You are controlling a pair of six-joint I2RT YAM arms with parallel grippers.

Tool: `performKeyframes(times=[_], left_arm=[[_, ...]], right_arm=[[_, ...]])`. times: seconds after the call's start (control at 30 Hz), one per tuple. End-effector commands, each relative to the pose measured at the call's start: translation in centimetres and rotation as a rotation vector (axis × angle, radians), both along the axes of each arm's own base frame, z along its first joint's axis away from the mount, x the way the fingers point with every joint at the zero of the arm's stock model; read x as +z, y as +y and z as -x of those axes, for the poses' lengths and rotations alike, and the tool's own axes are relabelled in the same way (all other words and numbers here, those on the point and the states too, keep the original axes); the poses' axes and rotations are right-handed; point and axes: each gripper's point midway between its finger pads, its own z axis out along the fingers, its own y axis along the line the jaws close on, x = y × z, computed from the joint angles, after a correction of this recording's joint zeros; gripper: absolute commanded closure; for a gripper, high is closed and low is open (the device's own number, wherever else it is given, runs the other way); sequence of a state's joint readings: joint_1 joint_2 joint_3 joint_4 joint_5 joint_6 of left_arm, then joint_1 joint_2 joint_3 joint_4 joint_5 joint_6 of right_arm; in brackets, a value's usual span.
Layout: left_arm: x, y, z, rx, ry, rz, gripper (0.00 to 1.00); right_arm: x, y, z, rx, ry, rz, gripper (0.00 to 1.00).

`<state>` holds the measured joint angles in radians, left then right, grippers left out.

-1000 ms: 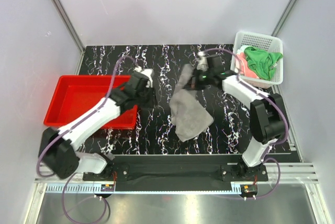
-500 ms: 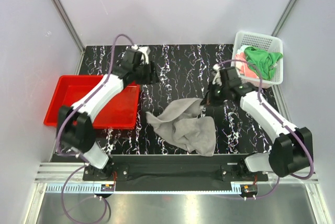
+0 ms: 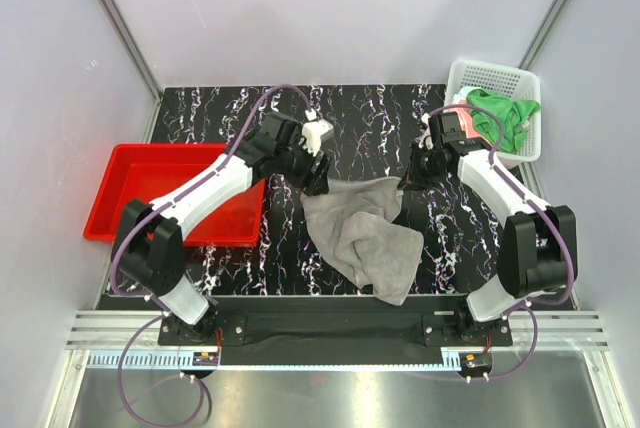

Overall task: Fold and stack the towels
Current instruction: Flatten out the crumpled towel

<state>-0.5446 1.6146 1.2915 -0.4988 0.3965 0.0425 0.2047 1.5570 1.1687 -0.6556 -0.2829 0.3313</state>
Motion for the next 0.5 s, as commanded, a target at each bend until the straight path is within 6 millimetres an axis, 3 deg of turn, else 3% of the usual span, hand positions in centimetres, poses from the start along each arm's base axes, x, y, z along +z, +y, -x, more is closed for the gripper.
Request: performKeyframes(times=[0.0, 0.13, 0.3, 0.33, 0.4, 0.47], left_arm=[[1.4, -1.0, 0.8, -0.186, -0.134, 0.072, 0.28], [0.1, 0.0, -0.5, -0.188, -0.104, -0.002, 0.24], [-2.6, 2.0, -6.4, -0.069, -0.064, -0.086, 0.22], [-3.3, 2.3, -6.4, -0.063, -0.012, -0.089, 0.22], [-4.4, 2.5, -8.4, 0.003, 0.033, -0.106, 0.22], [-5.8, 2.6, -8.6, 0.029, 0.079, -0.131, 0.23]], right_arm=[[1.6, 0.5, -1.8, 0.033, -0.065, -0.029, 1.00], [1.0, -0.5, -2.2, 0.022, -0.060, -0.029, 1.00], [0.1, -1.5, -3.1, -0.014, -0.036, -0.030, 1.00], [-0.3, -1.8, -3.2, -0.028, -0.022, -0.023, 1.00], [-1.2, -2.7, -3.3, -0.056, 0.014, 0.012, 1.00], [-1.6, -2.9, -3.3, -0.061, 0.028, 0.020, 1.00]])
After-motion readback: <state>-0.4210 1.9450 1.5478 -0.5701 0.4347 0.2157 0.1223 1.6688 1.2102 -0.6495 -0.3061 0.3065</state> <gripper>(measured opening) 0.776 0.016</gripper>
